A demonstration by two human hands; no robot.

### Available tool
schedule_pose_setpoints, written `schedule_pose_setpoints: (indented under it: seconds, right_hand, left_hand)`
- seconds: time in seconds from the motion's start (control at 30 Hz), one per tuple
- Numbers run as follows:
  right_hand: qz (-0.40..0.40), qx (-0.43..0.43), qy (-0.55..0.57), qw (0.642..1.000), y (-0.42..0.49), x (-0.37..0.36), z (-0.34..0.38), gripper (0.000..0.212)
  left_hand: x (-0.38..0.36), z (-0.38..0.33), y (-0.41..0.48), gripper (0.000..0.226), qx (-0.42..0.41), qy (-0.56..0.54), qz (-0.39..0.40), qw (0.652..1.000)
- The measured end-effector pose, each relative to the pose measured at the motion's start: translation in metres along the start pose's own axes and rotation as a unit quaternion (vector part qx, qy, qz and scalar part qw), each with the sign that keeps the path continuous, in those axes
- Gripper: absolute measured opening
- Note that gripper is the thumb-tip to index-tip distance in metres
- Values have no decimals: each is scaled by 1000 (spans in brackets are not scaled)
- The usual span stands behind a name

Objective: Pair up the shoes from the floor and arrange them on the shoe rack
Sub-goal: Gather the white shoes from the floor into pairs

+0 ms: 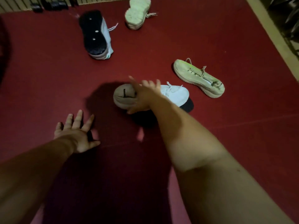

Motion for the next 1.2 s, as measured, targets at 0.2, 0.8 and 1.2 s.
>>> schedule_pose_setpoints:
  seconds: [0.2, 0.8, 1.2]
  right_hand:
    - [17, 8, -74, 997, -13, 8, 24, 111]
    - [86, -84, 299, 946, 5, -109, 278, 149]
    - [54, -17, 271, 961, -25, -94, 283, 95]
  left_hand:
    - [-21, 34, -19, 90, -40, 6, 1, 999]
    - [-160, 175, -131, 72, 146, -21, -81, 986]
    - [-172, 162, -143, 66, 115, -102, -165, 974]
Point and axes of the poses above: each hand's wrist, its own y-axis towards the middle knuckle, its own x-axis out of the back of the hand, z = x × y, the point moved 1 cm from there along y, towards the middle knuckle, and after that the axes turned 13 degrees about y, right-handed, at the moved point
